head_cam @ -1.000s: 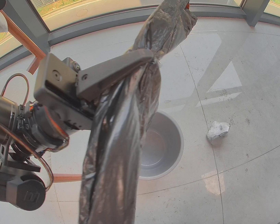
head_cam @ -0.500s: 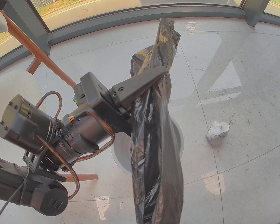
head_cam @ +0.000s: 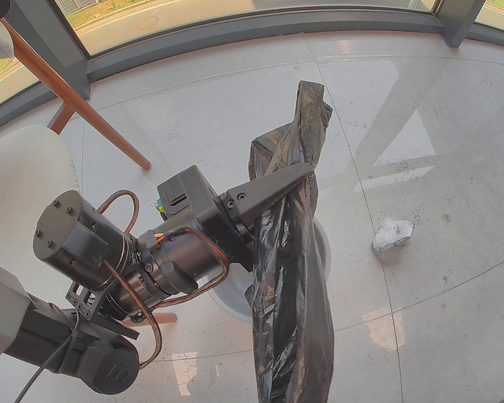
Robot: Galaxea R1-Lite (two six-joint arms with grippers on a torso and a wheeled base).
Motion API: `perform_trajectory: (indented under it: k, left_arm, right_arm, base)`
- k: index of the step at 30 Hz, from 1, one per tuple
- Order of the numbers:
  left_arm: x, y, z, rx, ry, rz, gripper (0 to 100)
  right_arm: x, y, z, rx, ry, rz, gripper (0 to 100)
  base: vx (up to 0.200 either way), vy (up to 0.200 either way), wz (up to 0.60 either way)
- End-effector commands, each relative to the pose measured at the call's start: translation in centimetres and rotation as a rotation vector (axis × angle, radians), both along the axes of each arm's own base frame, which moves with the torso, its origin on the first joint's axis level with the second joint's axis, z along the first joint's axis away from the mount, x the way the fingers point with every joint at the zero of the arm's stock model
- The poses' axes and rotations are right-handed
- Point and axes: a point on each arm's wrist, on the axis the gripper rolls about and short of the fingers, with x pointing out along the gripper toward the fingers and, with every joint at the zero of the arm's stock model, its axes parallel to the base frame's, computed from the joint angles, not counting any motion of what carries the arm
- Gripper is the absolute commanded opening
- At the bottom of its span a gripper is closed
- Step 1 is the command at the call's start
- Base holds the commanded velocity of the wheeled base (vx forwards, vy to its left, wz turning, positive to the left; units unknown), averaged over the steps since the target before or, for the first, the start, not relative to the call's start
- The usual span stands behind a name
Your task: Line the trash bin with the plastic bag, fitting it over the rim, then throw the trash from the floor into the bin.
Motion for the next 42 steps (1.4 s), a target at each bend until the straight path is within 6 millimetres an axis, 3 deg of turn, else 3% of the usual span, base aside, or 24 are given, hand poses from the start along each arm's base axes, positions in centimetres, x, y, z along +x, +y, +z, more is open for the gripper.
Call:
perform_trajectory:
  k: [1, 20, 26, 28, 33, 42]
  left_arm:
    - [0.3, -0.1, -0.7, 0.009, 0.012, 0.004, 0]
    - [2.6, 3.3, -0.8, 0.022, -0.005, 0.131, 0]
    - [2.3, 3.2, -1.7, 0.064, -0.056, 0.159, 0]
    - [2.8, 2.5, -3.0, 0.100, -0.092, 0.203, 0]
    - [2.2, 1.1, -3.0, 0.064, -0.067, 0.327, 0]
    - [2.0, 1.3, -3.9, 0.105, -0.091, 0.432, 0]
  right_arm:
    - [0.0, 0.0, -0.5, 0.000, 0.002, 0.000, 100]
    - [0.0, 0.0, -0.5, 0.000, 0.002, 0.000, 100]
    - [0.0, 0.0, -0.5, 0.000, 0.002, 0.000, 100]
    - [0.0, 0.0, -0.5, 0.002, 0.002, 0.000, 100]
    - [0.0, 0.0, -0.5, 0.002, 0.002, 0.000, 100]
    - [0.0, 0.0, -0.5, 0.000, 0.002, 0.000, 100]
  base:
    - [0.000, 0.000, 0.00]
    - [0.000, 0.000, 0.00]
    - [0.000, 0.000, 0.00]
    - [0.000, 0.000, 0.00]
    - [0.000, 0.000, 0.00]
    - [0.000, 0.000, 0.00]
